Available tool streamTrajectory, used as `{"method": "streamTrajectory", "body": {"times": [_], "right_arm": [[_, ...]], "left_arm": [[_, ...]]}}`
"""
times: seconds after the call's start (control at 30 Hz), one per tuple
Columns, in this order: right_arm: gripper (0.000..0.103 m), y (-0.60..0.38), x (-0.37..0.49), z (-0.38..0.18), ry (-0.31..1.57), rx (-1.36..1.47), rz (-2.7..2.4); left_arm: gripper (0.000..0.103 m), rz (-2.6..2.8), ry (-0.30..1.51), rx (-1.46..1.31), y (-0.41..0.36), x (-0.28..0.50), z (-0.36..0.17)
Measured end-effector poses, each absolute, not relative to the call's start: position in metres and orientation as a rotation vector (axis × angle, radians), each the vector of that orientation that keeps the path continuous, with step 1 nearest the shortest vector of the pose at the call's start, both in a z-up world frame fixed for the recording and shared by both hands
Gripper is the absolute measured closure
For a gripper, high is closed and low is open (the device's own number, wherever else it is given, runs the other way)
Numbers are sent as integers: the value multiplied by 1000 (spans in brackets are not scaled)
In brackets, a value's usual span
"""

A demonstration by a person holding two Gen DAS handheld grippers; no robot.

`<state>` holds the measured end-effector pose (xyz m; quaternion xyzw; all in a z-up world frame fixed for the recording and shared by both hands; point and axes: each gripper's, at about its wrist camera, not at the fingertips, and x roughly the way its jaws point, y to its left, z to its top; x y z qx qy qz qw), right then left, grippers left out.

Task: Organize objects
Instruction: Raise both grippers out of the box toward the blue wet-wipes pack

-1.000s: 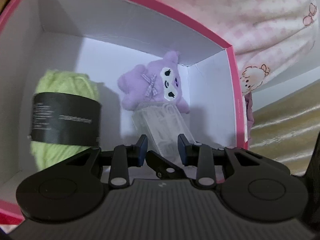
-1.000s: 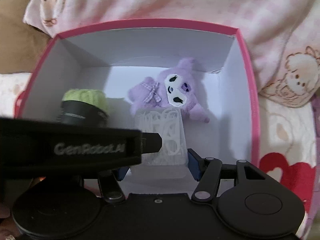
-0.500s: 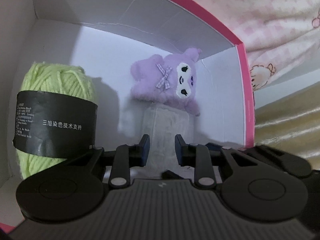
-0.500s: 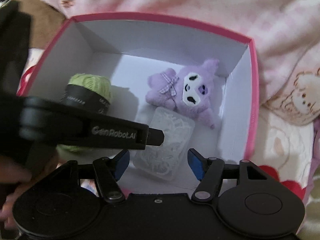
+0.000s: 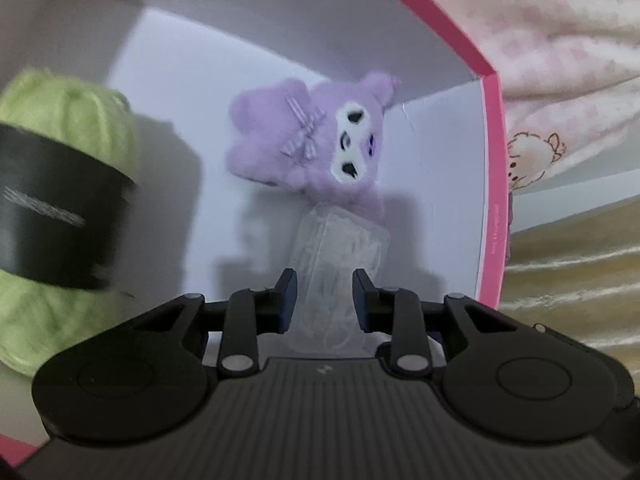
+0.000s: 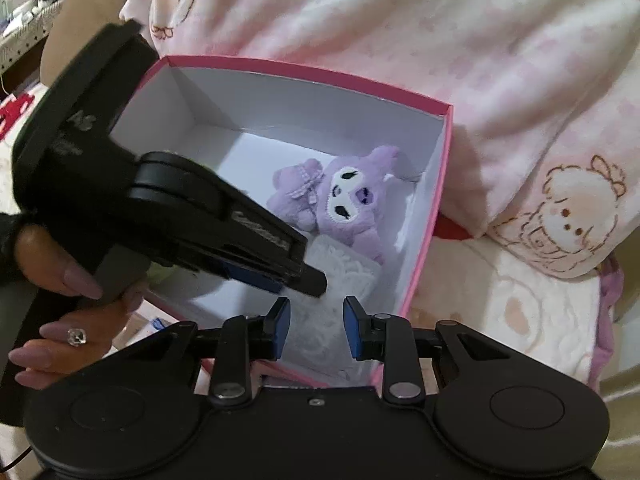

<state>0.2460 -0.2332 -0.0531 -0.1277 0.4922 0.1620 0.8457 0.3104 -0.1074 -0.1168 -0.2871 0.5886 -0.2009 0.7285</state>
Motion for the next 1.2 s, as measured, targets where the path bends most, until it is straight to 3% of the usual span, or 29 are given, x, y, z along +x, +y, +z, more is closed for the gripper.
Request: {"method": "streamTrajectory", "body": {"times": [0.27, 0.47, 0.7, 1.2], "right_arm": [[73, -240, 234, -54, 990, -257, 349], [73, -239, 219, -41, 924, -220, 372], [65, -240, 184, -10, 855, -131, 416], [45, -256, 96, 50, 809, -81, 460]], "left_arm": [[75, -438, 1308, -620, -106, 303, -105], [66, -421, 1225, -414, -77, 283, -53], [54, -406, 1132, -251, -24, 242, 10], [27, -516, 1070, -37, -35, 140, 77]]}}
